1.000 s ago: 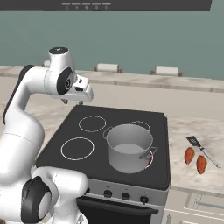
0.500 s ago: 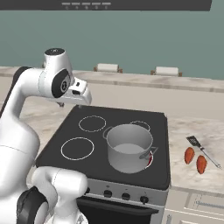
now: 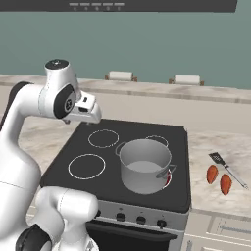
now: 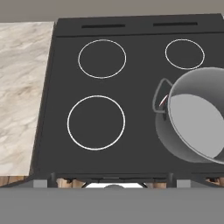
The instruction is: Put the sweet potato and sweet potato in the pot. Retrieve the spatula and lightly stir the vegetables in the pot.
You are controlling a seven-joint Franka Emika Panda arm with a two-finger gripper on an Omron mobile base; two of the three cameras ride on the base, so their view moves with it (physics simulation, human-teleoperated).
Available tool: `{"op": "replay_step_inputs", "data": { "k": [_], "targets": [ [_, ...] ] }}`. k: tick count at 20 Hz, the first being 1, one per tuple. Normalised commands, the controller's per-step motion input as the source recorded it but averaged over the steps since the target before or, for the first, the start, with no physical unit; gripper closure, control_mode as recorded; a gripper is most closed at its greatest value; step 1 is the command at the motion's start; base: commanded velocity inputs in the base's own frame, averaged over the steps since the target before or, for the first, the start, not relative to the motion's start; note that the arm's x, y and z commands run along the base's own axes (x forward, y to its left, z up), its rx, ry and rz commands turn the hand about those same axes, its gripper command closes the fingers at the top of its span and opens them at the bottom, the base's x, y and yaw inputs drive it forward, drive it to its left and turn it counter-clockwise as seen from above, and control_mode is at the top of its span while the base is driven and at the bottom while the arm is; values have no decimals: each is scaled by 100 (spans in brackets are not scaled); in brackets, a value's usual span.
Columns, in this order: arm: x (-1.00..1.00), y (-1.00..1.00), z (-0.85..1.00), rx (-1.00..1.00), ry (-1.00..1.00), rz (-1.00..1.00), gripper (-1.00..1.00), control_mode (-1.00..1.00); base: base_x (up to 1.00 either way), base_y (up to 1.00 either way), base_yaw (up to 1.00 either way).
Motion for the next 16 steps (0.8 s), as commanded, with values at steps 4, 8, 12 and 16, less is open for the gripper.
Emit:
{"op": "replay_step_inputs", "data": {
  "k": [4, 8, 12, 16],
  "targets": [
    [-8, 0, 0, 0, 0, 0, -100, 100, -4, -1, 0],
    [0, 0, 0, 0, 0, 0, -100, 100, -41, -53, -7],
    [0, 0, 0, 0, 0, 0, -100, 100, -73, -100, -13],
    [0, 0, 0, 0, 0, 0, -100, 100, -19, -100, -18]
  ]
}}
